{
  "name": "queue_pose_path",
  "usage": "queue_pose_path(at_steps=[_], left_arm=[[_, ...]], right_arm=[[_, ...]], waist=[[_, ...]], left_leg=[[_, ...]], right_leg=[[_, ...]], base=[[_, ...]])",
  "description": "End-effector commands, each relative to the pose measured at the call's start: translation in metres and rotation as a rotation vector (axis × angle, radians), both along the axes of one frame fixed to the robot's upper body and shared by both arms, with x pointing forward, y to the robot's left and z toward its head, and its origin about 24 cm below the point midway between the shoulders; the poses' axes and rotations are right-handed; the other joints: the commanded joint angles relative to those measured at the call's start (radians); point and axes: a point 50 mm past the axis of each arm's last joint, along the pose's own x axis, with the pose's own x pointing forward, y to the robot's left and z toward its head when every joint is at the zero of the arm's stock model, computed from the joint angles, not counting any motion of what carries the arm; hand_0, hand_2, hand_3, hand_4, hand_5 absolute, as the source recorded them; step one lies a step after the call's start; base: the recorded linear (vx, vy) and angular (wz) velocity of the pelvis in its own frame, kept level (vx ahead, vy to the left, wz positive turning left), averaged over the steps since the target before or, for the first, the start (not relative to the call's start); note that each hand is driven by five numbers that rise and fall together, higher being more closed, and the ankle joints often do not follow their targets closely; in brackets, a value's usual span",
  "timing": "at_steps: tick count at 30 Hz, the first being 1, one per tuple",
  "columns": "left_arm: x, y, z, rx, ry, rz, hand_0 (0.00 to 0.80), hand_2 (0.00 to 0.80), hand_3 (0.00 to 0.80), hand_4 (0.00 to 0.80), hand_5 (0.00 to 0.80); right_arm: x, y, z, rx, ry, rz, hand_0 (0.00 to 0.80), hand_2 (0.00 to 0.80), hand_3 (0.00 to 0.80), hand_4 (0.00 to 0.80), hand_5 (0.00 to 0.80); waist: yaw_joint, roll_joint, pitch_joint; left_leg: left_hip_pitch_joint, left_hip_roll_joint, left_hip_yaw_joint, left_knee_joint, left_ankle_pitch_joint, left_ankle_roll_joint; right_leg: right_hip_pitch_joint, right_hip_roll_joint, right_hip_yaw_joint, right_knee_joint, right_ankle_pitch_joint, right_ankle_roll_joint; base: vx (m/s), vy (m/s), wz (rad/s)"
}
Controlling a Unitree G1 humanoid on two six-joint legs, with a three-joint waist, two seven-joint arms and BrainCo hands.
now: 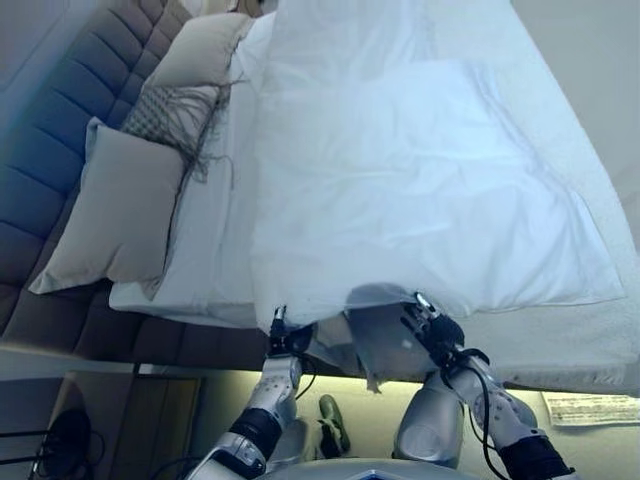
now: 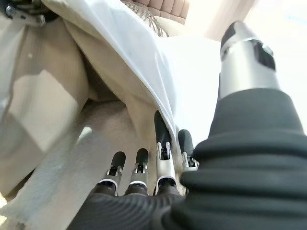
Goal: Make the bed neatly
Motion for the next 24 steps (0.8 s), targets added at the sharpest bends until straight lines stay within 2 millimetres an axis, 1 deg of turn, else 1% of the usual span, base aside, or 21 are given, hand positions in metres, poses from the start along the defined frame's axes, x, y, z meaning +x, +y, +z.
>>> queue_pose_path(at_steps=[1, 6, 10, 15, 19, 22, 24], left_arm=[[0.011, 0.036, 0.008, 0.006, -0.056, 0.214, 0.800, 0.800, 0.800, 0.800, 0.800], [0.002, 0.064, -0.001, 0.065, -0.001, 0.263, 0.800, 0.800, 0.800, 0.800, 0.800], [-0.008, 0.089, -0.007, 0.120, 0.054, 0.319, 0.800, 0.800, 0.800, 0.800, 0.800], [-0.016, 0.117, -0.010, 0.198, 0.112, 0.364, 0.800, 0.800, 0.800, 0.800, 0.800], [-0.029, 0.138, -0.017, 0.277, 0.192, 0.368, 0.800, 0.800, 0.800, 0.800, 0.800], [-0.040, 0.157, -0.020, 0.353, 0.255, 0.354, 0.800, 0.800, 0.800, 0.800, 0.800], [-0.046, 0.176, -0.018, 0.399, 0.258, 0.364, 0.800, 0.800, 0.800, 0.800, 0.800]], right_arm=[[-0.001, -0.017, 0.015, 0.002, -0.064, -0.024, 0.000, 0.000, 0.000, 0.000, 0.000], [-0.014, -0.030, 0.007, 0.005, -0.030, -0.037, 0.000, 0.000, 0.000, 0.000, 0.000], [-0.021, -0.038, 0.006, 0.010, -0.013, -0.048, 0.000, 0.000, 0.000, 0.000, 0.000], [-0.028, -0.046, 0.002, 0.008, 0.004, -0.060, 0.000, 0.000, 0.000, 0.000, 0.000], [-0.035, -0.052, -0.003, 0.004, 0.016, -0.086, 0.000, 0.000, 0.000, 0.000, 0.000], [-0.037, -0.056, -0.002, -0.002, 0.007, -0.094, 0.000, 0.000, 0.000, 0.000, 0.000], [-0.038, -0.061, 0.000, -0.010, 0.001, -0.098, 0.000, 0.000, 0.000, 0.000, 0.000]], waist=[[-0.011, 0.002, -0.073], [-0.014, 0.015, -0.101], [-0.017, 0.017, -0.124], [-0.020, 0.021, -0.149], [-0.020, 0.022, -0.173], [-0.021, 0.023, -0.191], [-0.023, 0.026, -0.200]], left_leg=[[-0.048, 0.039, -0.048, 0.065, 0.071, 0.028], [0.010, 0.035, -0.042, 0.008, 0.079, 0.024], [0.046, 0.035, -0.042, -0.038, 0.084, 0.020], [0.076, 0.035, -0.044, -0.062, 0.082, 0.017], [0.101, 0.035, -0.042, -0.079, 0.077, 0.018], [0.113, 0.037, -0.035, -0.101, 0.078, 0.017], [0.116, 0.037, -0.029, -0.116, 0.077, 0.017]], right_leg=[[0.194, -0.025, -0.046, -0.417, 0.372, 0.059], [0.256, -0.008, -0.066, -0.457, 0.365, 0.062], [0.299, 0.005, -0.082, -0.491, 0.359, 0.065], [0.330, 0.011, -0.098, -0.504, 0.348, 0.066], [0.360, 0.017, -0.113, -0.521, 0.343, 0.067], [0.376, 0.029, -0.120, -0.547, 0.342, 0.068], [0.384, 0.037, -0.121, -0.569, 0.341, 0.067]], base=[[0.107, 0.032, -0.09], [0.084, 0.016, -0.08], [0.033, -0.015, 0.01], [0.005, -0.002, 0.01], [0.008, -0.003, 0.00], [-0.011, -0.005, 0.00], [-0.064, 0.000, 0.00]])
